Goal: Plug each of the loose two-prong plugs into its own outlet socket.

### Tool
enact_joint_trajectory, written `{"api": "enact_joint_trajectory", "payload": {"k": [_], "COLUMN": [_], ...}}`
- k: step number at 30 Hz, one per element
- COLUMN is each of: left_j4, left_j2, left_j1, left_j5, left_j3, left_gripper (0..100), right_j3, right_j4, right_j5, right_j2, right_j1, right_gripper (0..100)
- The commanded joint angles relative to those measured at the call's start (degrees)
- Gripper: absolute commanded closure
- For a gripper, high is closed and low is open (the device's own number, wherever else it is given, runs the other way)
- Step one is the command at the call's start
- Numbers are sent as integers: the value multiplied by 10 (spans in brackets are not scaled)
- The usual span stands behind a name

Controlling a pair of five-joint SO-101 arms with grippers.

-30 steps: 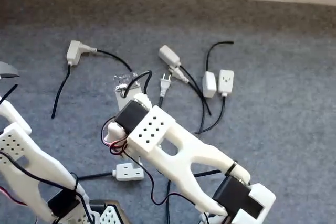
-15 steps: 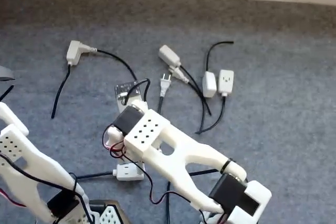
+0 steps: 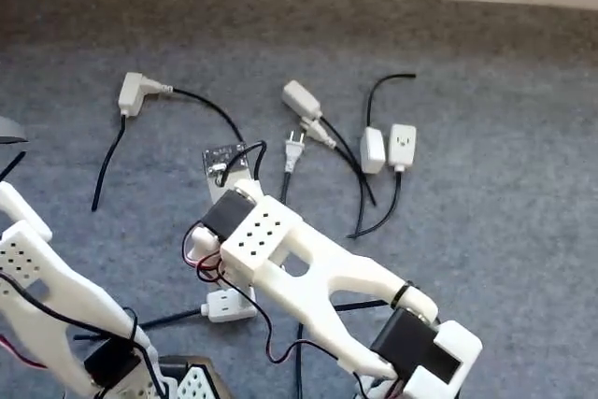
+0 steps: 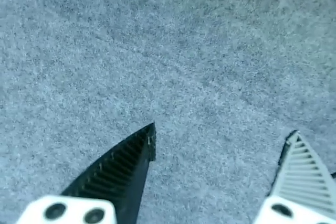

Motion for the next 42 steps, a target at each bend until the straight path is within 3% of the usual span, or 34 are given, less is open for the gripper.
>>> {"api": "enact_joint_trajectory", "payload": {"k": [1, 7, 16, 23, 26, 29, 34, 37, 40, 42], "left_j4": [-12, -11, -8, -8, -8, -7, -7, 14, 56, 58], "left_j2": [-4, -4, -7, -7, -7, -6, -8, -15, -40, -70], "left_j1": [-5, -5, -5, -2, -1, -1, 6, 29, 71, 101], "left_j5": [-3, -3, -4, -4, -4, -14, -45, -76, -76, -76], "left_j3": [-22, -22, -22, -22, -22, -22, -22, -29, -46, -44], "left_gripper": [631, 631, 631, 631, 631, 631, 631, 631, 630, 631], "right_j3": [-2, 31, 238, 252, 250, 225, 142, 68, -7, -46], "right_j4": [-7, -17, -216, -220, -221, -221, -196, -164, -140, -102], "right_j5": [-5, -5, -1, 0, 0, 10, 108, 186, 314, 357], "right_j2": [-22, -20, -21, -22, -26, -26, -52, -105, -168, -213], "right_j1": [-5, -5, -6, -5, 8, 43, 106, 145, 189, 211], "right_gripper": [992, 992, 992, 988, 915, 739, 504, 524, 604, 668]}}
